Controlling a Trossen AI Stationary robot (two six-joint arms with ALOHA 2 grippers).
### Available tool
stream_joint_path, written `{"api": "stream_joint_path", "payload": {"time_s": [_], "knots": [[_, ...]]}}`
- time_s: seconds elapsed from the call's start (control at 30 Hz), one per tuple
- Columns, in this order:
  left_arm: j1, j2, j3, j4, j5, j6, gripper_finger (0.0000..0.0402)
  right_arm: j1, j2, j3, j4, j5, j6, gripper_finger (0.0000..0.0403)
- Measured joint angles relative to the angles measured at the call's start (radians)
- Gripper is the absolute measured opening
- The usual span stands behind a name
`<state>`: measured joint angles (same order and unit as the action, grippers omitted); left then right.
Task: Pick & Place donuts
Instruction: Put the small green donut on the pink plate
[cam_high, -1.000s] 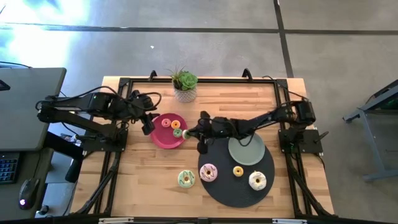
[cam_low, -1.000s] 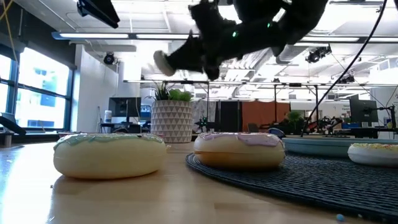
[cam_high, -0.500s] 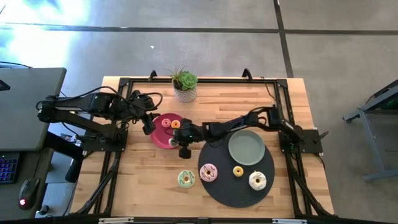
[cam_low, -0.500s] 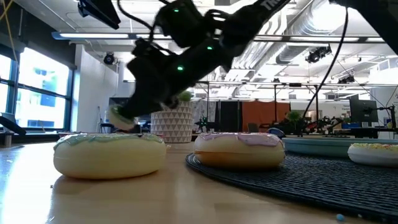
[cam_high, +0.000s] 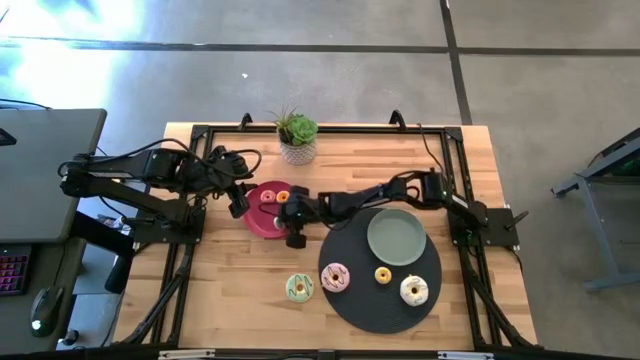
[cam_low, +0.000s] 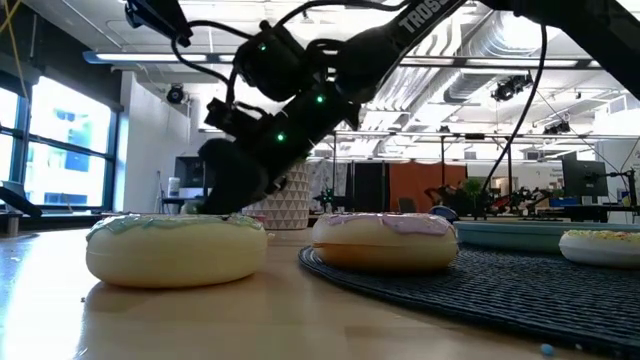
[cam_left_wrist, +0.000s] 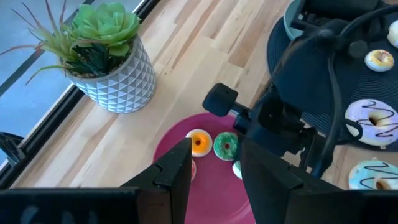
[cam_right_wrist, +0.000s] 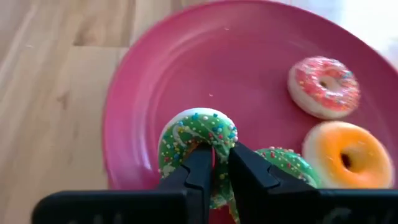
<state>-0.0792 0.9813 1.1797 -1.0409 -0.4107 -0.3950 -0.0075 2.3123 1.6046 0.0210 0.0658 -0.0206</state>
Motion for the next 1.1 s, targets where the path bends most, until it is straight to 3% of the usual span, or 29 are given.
{"api": "stream_joint_path", "payload": {"time_s": [0.37, 0.67, 1.1], "knots": [[0.0, 0.004, 0.0, 0.0, 0.002, -0.003, 0.0129, 0.003, -0.028, -0.001, -0.026, 0.048, -0.083, 0.0135], [0.0, 0.005, 0.0, 0.001, 0.003, -0.003, 0.0129, 0.008, -0.113, -0.001, -0.113, 0.032, -0.118, 0.0153], [0.0, 0.006, 0.0, 0.008, 0.005, -0.018, 0.0129, 0.001, -0.065, -0.001, -0.082, 0.06, -0.122, 0.0166]]}}
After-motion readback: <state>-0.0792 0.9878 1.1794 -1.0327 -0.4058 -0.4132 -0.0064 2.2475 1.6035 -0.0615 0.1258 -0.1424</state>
